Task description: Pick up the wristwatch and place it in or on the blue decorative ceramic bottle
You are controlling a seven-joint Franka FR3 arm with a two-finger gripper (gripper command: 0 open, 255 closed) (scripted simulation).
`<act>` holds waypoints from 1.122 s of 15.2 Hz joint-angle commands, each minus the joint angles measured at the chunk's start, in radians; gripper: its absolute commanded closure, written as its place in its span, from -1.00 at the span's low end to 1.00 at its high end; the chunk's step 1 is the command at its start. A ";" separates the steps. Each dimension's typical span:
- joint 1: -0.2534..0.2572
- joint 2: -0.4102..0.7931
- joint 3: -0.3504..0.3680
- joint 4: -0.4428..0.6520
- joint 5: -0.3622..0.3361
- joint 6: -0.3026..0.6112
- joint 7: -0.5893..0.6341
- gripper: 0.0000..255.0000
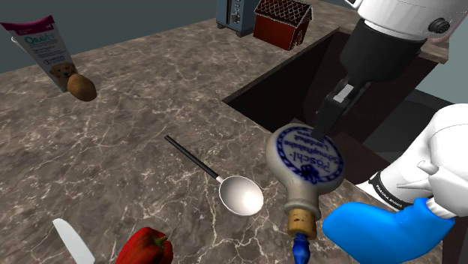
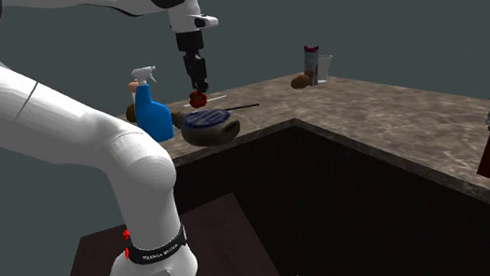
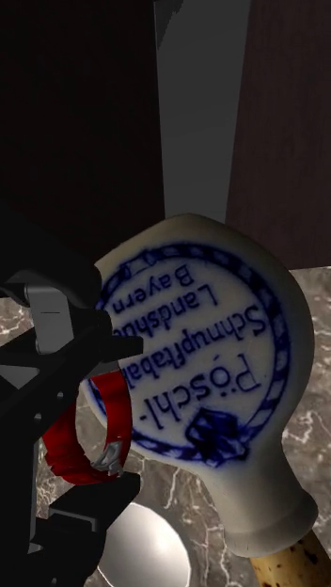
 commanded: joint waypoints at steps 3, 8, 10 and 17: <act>0.000 0.000 0.000 0.000 0.000 0.000 0.000 -1.00; -0.003 0.004 -0.009 0.035 -0.008 -0.031 0.002 -1.00; -0.011 0.016 -0.024 0.107 -0.023 -0.092 0.008 -1.00; -0.013 0.022 -0.030 0.137 -0.029 -0.116 0.010 -1.00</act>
